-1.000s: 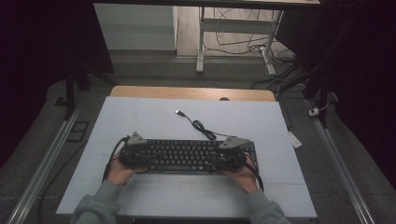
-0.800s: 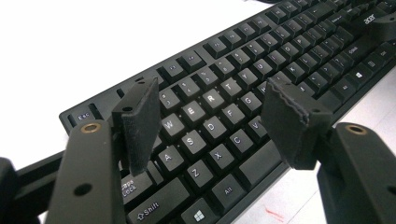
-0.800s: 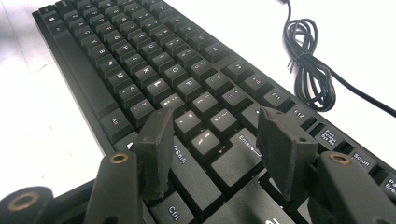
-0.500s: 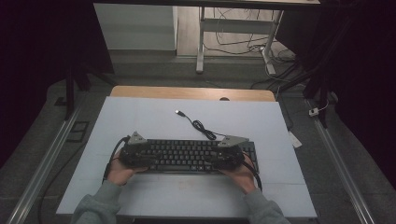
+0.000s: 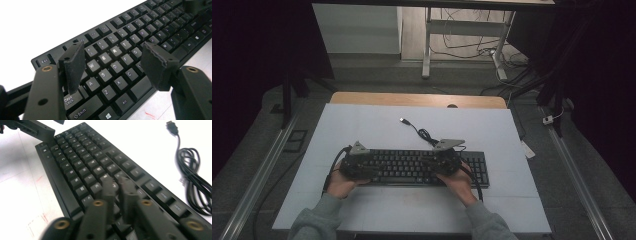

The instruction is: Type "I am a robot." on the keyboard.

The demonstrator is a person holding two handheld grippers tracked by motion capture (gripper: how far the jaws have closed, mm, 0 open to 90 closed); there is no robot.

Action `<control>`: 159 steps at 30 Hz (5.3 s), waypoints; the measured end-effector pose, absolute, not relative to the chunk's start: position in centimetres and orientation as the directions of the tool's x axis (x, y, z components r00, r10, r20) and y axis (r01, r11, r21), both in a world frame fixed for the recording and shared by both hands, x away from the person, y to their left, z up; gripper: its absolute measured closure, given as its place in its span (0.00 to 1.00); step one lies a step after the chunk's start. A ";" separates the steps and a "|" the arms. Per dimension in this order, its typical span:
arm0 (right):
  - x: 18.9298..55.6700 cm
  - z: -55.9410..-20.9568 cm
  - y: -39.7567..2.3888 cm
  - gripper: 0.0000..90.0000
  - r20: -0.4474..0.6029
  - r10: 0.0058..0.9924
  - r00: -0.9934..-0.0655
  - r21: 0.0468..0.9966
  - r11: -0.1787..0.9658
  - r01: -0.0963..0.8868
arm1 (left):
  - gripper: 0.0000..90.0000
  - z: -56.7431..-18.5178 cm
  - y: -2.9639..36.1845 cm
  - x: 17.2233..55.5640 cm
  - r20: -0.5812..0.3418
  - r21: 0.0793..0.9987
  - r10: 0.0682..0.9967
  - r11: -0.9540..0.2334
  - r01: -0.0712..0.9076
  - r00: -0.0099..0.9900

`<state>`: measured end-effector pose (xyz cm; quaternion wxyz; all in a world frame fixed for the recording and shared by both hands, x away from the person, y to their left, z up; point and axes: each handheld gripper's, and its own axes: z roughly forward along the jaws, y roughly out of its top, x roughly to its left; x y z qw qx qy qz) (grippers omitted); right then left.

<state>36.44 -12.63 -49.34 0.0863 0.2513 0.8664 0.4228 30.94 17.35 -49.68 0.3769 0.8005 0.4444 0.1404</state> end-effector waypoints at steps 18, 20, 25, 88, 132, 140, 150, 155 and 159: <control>37.6 -50.2 -9.6 0.99 0.041 0.518 -0.854 0.732 0.566 0.378 | 0.40 -49.8 17.3 30.8 -0.102 0.726 0.819 -0.327 0.605 0.564; 37.7 -50.4 -9.6 0.99 0.045 0.521 -0.852 0.730 0.565 0.384 | 0.40 -49.8 17.3 30.8 -0.102 0.726 0.819 -0.327 0.605 0.565; 37.9 -50.8 -9.5 0.99 0.046 0.532 -0.846 0.715 0.574 0.400 | 0.40 -49.9 17.2 30.9 -0.100 0.721 0.816 -0.334 0.606 0.569; 33.8 -49.8 -19.6 0.61 0.032 0.575 -0.818 0.818 0.455 0.352 | 0.39 -50.1 17.6 31.1 -0.097 0.723 0.833 -0.317 0.614 0.545; 34.0 -50.2 -19.1 0.60 0.014 0.570 -0.821 0.803 0.483 0.349 | 0.99 -50.9 13.3 31.3 -0.124 0.721 0.739 -0.390 0.572 0.662; 34.1 -50.2 -19.0 0.59 0.012 0.570 -0.821 0.801 0.486 0.349 | 0.99 -51.5 12.4 31.4 -0.116 0.703 0.732 -0.417 0.576 0.671; 34.1 -50.2 -19.1 0.59 0.012 0.569 -0.822 0.800 0.488 0.350 | 0.99 -51.9 11.8 31.3 -0.103 0.684 0.725 -0.446 0.577 0.682; 34.1 -50.2 -19.1 0.59 0.010 0.569 -0.822 0.798 0.491 0.350 | 0.99 -52.0 11.7 31.3 -0.103 0.683 0.725 -0.446 0.578 0.681; 34.1 -50.2 -19.1 0.59 0.009 0.570 -0.821 0.798 0.490 0.349 | 0.99 -52.0 11.7 31.3 -0.104 0.684 0.725 -0.445 0.579 0.681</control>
